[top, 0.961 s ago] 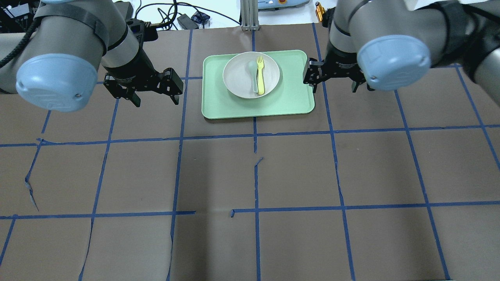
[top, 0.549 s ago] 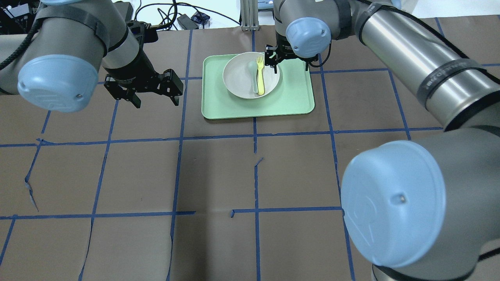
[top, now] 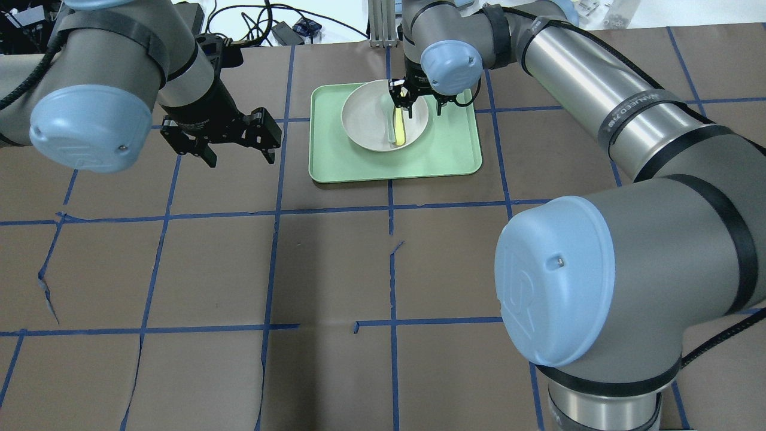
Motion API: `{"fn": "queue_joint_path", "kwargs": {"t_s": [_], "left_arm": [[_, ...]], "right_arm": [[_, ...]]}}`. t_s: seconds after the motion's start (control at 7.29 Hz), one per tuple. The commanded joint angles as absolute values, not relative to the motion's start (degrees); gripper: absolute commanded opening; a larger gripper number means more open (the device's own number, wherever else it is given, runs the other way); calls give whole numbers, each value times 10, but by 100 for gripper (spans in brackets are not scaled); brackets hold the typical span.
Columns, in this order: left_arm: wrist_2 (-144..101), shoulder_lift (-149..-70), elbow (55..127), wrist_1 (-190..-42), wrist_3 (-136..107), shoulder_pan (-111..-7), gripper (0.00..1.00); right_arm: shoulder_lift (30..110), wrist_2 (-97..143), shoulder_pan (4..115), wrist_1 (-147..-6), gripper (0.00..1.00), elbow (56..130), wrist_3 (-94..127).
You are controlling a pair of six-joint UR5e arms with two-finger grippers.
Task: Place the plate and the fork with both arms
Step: 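Lower the right gripper onto the yellow fork in the plate and grasp it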
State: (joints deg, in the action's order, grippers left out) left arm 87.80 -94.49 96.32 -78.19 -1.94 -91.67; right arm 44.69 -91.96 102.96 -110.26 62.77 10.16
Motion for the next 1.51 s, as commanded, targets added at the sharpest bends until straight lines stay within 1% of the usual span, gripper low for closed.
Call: {"fn": "queue_joint_path", "kwargs": {"t_s": [0.0,0.55,0.82,1.37], "left_arm": [[877,-945,966,-782,-19,-917,100],[875,-944,966,-783,-19,-917,100],[875,-944,966,-781,-19,-917,100],[875,-944,965,-782,-19,-916,100]], "right_arm": [[429,-912,1037,-1128,59,626,103],[397,-904,1044,-1179,57,612,124],[393,-904,1044,-1180,48,612,126],[390,-890,1044,-1181,50,613,136]]}}
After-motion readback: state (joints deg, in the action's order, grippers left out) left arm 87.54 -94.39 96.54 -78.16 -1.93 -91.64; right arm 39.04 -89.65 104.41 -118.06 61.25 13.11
